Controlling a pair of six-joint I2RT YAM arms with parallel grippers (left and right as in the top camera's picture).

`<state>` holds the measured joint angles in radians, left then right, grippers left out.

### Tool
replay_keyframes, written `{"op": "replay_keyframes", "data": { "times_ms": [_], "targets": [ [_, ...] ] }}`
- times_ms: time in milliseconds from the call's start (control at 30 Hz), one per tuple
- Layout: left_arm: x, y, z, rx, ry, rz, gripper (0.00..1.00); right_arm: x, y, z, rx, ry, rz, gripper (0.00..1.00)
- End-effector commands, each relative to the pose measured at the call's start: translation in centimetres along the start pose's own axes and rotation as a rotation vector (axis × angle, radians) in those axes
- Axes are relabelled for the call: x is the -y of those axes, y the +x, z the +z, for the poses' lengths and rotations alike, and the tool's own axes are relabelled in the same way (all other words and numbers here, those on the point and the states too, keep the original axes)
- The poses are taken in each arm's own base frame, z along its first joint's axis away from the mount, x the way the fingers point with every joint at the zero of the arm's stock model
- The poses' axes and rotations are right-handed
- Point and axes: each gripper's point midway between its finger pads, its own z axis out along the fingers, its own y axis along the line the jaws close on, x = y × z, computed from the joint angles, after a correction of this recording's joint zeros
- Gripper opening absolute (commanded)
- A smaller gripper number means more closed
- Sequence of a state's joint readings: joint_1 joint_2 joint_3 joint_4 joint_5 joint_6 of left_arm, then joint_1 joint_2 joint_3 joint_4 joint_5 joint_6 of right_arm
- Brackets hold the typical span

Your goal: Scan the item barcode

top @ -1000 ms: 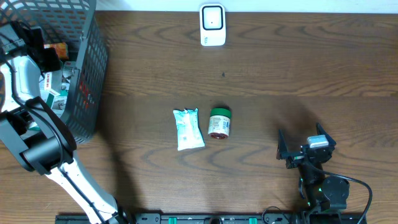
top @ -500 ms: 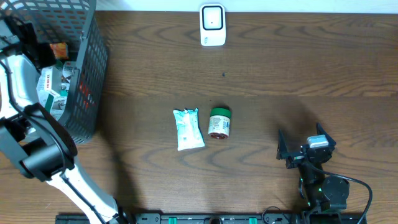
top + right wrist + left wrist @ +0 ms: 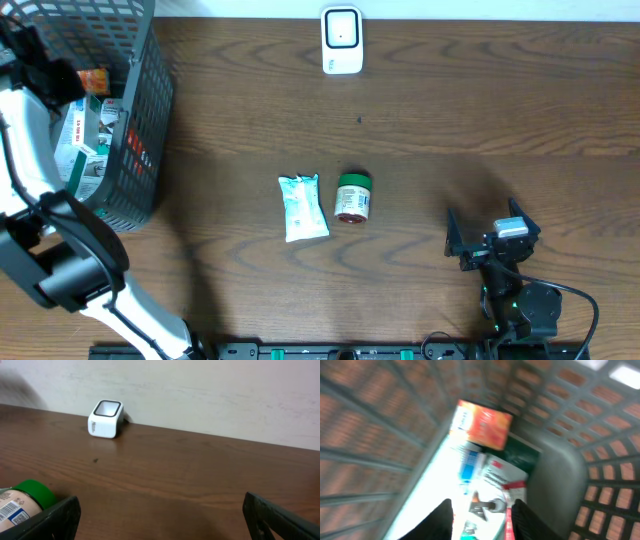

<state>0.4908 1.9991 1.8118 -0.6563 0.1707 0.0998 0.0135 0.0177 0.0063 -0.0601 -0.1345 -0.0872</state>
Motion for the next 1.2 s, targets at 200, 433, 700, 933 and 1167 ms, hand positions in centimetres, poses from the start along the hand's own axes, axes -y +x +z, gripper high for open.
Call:
{"op": "replay_keyframes", "data": {
  "times_ms": [200,433,700,933,1167],
  "targets": [
    [1.7,4.4,5.1,-0.148,0.068,-0.011,0.33,0.0,0.0,0.0,-0.001,0.0,0.004,0.99],
    [-0.5,1.4,2.5,-0.051,-0.053,-0.084,0.24,0.0,0.0,0.0,-0.001,0.0,0.004,0.99],
    [-5.8,1.4,2.1,-0.026,-0.209,-0.237,0.24,0.0,0.0,0.0,-0.001,0.0,0.004,0.99],
    [-7.3,2.4,2.7,-0.047,-0.208,-0.278,0.24,0.0,0.0,0.0,-0.001,-0.001,0.004,0.99],
    [-5.0,3.9,4.3,-0.106,-0.094,-0.301,0.24,0.0,0.0,0.0,-0.001,0.0,0.004,0.99]
  ]
}}
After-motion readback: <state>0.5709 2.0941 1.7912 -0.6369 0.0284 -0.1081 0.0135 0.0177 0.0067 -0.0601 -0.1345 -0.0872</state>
